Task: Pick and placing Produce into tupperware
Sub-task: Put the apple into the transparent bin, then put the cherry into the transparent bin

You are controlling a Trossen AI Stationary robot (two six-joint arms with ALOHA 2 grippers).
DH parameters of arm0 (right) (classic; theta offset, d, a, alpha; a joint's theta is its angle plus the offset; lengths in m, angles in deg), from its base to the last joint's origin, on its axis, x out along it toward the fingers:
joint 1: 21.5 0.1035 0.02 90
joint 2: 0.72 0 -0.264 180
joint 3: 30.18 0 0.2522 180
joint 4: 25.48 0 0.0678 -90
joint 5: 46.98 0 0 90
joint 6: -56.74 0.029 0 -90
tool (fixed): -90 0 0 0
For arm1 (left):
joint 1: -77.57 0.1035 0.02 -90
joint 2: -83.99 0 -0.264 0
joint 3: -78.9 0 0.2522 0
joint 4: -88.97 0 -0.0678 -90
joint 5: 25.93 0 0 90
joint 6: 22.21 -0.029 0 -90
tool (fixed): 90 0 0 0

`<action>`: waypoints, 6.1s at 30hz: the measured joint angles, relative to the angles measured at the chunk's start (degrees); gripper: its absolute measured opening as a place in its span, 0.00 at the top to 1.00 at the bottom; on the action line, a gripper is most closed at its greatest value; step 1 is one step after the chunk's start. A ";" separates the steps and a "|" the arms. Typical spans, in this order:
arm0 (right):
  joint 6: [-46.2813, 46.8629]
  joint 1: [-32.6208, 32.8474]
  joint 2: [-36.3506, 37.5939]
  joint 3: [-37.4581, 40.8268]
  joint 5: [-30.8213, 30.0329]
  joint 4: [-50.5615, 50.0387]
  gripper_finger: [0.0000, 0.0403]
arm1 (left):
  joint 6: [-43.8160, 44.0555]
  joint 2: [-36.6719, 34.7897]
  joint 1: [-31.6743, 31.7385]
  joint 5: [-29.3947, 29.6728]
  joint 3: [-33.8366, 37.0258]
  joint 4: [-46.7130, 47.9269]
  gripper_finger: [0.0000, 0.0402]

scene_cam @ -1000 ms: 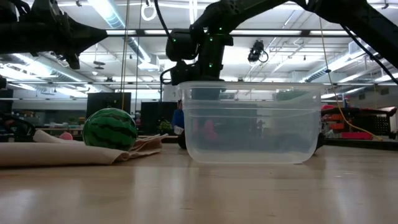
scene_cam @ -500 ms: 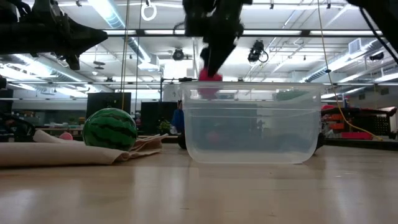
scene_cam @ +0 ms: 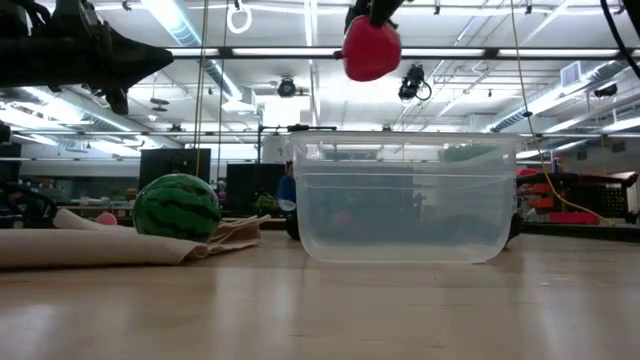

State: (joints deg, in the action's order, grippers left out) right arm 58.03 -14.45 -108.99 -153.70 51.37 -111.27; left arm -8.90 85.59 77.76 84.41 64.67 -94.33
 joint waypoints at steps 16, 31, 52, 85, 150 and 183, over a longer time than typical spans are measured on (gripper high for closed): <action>28.00 8.03 2.85 25.12 -16.50 25.77 0.33 | 1.11 0.02 -0.07 0.00 0.00 -0.23 0.95; 33.70 14.47 2.85 30.18 -30.53 33.84 0.33 | 5.57 0.02 -0.05 0.00 0.00 -0.24 0.92; 37.78 14.84 2.85 30.38 -31.29 27.03 0.32 | 5.54 0.02 -0.06 0.00 0.00 0.20 0.92; 41.16 11.86 2.72 34.91 -23.12 26.66 0.32 | 5.59 0.04 -0.04 0.00 0.00 0.20 0.93; 14.31 -6.24 2.84 16.81 -12.94 18.38 0.28 | 5.46 0.04 -0.04 -0.02 0.00 0.26 0.90; -8.96 -15.48 -8.89 17.29 -0.10 15.51 0.38 | 1.00 1.40 -0.04 -0.01 -0.02 3.34 0.94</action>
State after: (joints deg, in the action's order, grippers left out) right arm 49.08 -29.93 -117.88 -136.41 51.27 -95.76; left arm -7.90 86.99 77.71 84.40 64.65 -90.99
